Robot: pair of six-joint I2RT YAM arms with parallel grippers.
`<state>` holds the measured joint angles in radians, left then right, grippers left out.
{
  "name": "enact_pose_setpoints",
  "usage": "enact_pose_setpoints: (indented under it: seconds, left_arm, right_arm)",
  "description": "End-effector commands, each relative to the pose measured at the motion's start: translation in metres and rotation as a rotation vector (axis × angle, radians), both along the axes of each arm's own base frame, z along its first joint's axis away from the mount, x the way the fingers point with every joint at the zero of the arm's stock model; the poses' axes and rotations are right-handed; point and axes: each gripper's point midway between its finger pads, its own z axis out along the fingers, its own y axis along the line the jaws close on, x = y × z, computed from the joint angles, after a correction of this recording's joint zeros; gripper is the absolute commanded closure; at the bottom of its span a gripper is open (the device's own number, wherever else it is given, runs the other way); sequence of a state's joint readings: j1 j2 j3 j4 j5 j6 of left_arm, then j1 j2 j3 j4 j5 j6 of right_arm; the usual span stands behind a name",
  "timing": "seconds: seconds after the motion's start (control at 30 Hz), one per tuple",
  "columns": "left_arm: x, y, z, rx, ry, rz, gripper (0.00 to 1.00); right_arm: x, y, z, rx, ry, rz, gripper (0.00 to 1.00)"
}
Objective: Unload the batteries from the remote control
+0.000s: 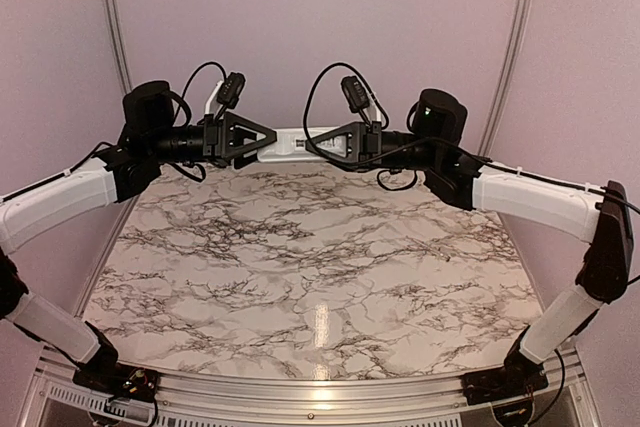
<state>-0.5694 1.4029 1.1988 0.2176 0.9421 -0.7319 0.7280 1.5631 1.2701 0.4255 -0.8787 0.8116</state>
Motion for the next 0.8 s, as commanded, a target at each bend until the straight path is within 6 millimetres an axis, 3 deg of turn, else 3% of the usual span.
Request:
enact_pose_setpoints:
  seconds: [0.0,0.43,0.53,0.67,0.7,0.77]
  left_arm:
    - [-0.008,-0.006,0.012,-0.033,-0.015,-0.071,0.35]
    - [-0.009,-0.014,0.01,-0.031,0.021,-0.112,0.67]
    - [-0.008,-0.015,0.008,-0.028,0.03,-0.114,0.86]
    - [-0.007,-0.016,0.008,-0.027,0.038,-0.113,0.99]
    - [-0.006,-0.016,0.007,-0.027,0.038,-0.112,1.0]
    - [-0.005,-0.016,0.008,-0.028,0.04,-0.102,1.0]
  right_arm:
    - [0.004,0.003,0.014,0.023,-0.04,0.023,0.95]
    - [0.008,0.008,0.014,0.023,-0.049,0.033,0.95]
    - [0.01,0.009,0.013,0.023,-0.05,0.025,0.95]
    - [0.015,0.01,0.012,0.015,-0.052,0.0,0.94]
    - [0.017,0.01,0.011,0.012,-0.053,-0.009,0.92]
    - [0.019,0.01,0.01,0.002,-0.053,-0.02,0.77]
